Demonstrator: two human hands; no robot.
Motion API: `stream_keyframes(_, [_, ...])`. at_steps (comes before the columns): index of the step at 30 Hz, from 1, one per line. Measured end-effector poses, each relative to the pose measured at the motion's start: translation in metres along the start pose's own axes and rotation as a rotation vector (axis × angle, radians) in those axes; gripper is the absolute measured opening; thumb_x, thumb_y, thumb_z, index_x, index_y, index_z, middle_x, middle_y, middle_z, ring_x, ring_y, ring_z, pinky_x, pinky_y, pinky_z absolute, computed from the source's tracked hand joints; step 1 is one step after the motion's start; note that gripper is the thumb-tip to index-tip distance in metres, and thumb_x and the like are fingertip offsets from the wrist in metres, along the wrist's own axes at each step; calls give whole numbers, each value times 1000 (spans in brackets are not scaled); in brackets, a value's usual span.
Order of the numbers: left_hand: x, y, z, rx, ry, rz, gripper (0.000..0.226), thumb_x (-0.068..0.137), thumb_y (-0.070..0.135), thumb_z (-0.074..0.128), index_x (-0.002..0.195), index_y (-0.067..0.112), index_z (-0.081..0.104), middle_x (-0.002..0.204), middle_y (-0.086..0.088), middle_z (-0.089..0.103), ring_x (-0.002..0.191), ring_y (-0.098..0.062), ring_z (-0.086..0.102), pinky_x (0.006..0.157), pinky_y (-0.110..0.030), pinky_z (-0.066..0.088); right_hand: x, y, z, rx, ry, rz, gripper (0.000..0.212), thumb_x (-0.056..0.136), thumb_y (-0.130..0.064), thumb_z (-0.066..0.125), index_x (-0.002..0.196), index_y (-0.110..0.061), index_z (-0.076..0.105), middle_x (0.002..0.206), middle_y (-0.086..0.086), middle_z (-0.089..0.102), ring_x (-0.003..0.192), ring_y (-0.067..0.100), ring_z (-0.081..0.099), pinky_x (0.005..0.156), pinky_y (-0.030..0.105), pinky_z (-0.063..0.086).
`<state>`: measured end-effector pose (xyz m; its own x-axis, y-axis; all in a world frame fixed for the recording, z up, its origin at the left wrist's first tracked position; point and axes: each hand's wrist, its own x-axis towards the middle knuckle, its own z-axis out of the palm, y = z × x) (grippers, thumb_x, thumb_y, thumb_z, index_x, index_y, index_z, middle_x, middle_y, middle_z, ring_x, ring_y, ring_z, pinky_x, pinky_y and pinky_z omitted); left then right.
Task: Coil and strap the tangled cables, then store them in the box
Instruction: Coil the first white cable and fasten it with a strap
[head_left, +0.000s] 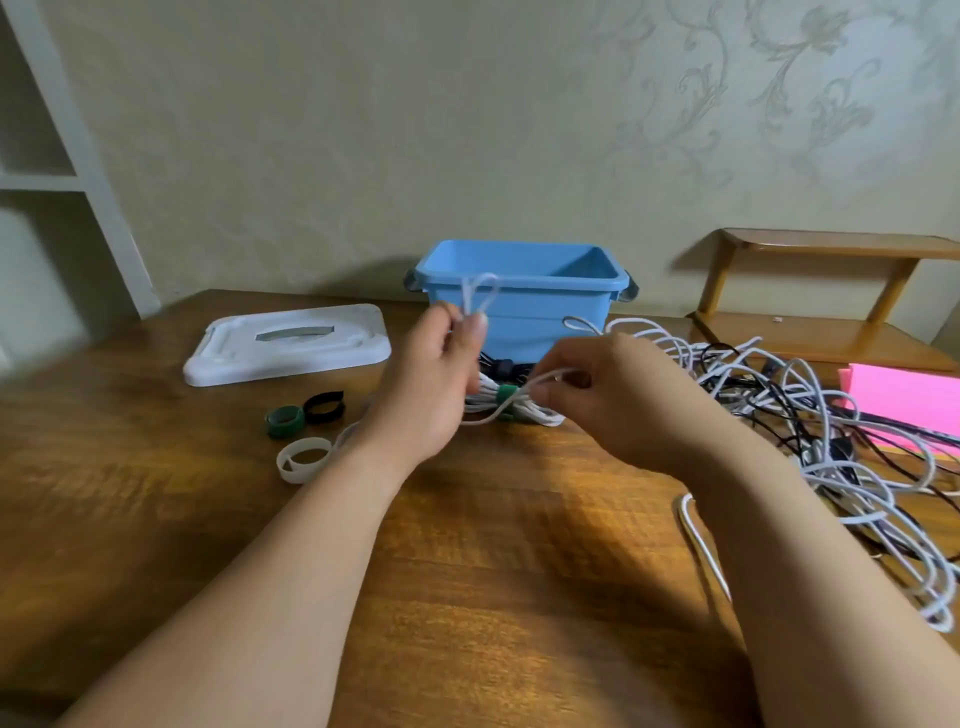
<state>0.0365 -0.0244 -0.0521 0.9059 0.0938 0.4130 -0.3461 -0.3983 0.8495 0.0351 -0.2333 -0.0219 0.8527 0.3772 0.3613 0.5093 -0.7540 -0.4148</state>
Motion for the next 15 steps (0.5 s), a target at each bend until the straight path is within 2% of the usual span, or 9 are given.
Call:
stream_keyframes(3, [-9, 8, 16, 7, -231, -11, 40, 109, 58, 41, 115, 24, 60, 94, 18, 69, 90, 2, 64, 93, -36, 52, 2, -4, 2, 258, 47, 58, 3, 97, -24, 64, 100, -23, 63, 75, -10, 63, 60, 2, 53, 57, 24, 39])
stream_keyframes(5, [-14, 14, 22, -24, -332, -46, 44, 106, 66, 37, 118, 32, 62, 101, 7, 76, 100, -7, 70, 100, -40, 53, 3, -4, 2, 394, 70, 127, 5, 99, -19, 59, 103, -16, 59, 76, -8, 59, 57, 3, 46, 57, 25, 38])
stream_keyframes(8, [-21, 20, 24, -98, -394, -65, 41, 108, 61, 35, 111, 33, 65, 85, -3, 73, 83, -10, 65, 89, -36, 52, 4, -2, 4, 519, 105, 182, 8, 101, -16, 58, 107, -13, 57, 82, -1, 58, 64, 9, 46, 62, 29, 39])
stream_keyframes(10, [-23, 18, 24, -97, -399, -63, 43, 105, 64, 36, 106, 32, 64, 78, 0, 62, 76, -9, 57, 84, -36, 47, 5, -2, 8, 559, 136, 168, 12, 99, -15, 63, 108, -12, 56, 87, 11, 63, 65, 11, 51, 62, 31, 43])
stream_keyframes(12, [-23, 16, 24, -144, -410, -71, 44, 103, 66, 39, 109, 31, 64, 76, 7, 56, 80, -14, 55, 83, -38, 47, 7, 0, 10, 625, 204, 157, 17, 95, -15, 70, 106, -12, 57, 90, 19, 67, 69, 20, 62, 66, 40, 52])
stream_keyframes(13, [-22, 14, 25, -176, -406, -73, 39, 104, 64, 42, 109, 31, 64, 75, 8, 55, 81, -17, 57, 80, -37, 48, 8, 1, 11, 657, 239, 154, 18, 93, -15, 72, 104, -12, 58, 86, 17, 67, 71, 23, 64, 70, 45, 54])
stream_keyframes(15, [-22, 13, 27, -243, -398, -79, 27, 110, 52, 46, 108, 29, 61, 72, 6, 51, 72, -19, 57, 66, -30, 50, 8, 1, 11, 706, 285, 154, 17, 91, -13, 75, 100, -12, 60, 81, 11, 67, 72, 20, 65, 74, 45, 56])
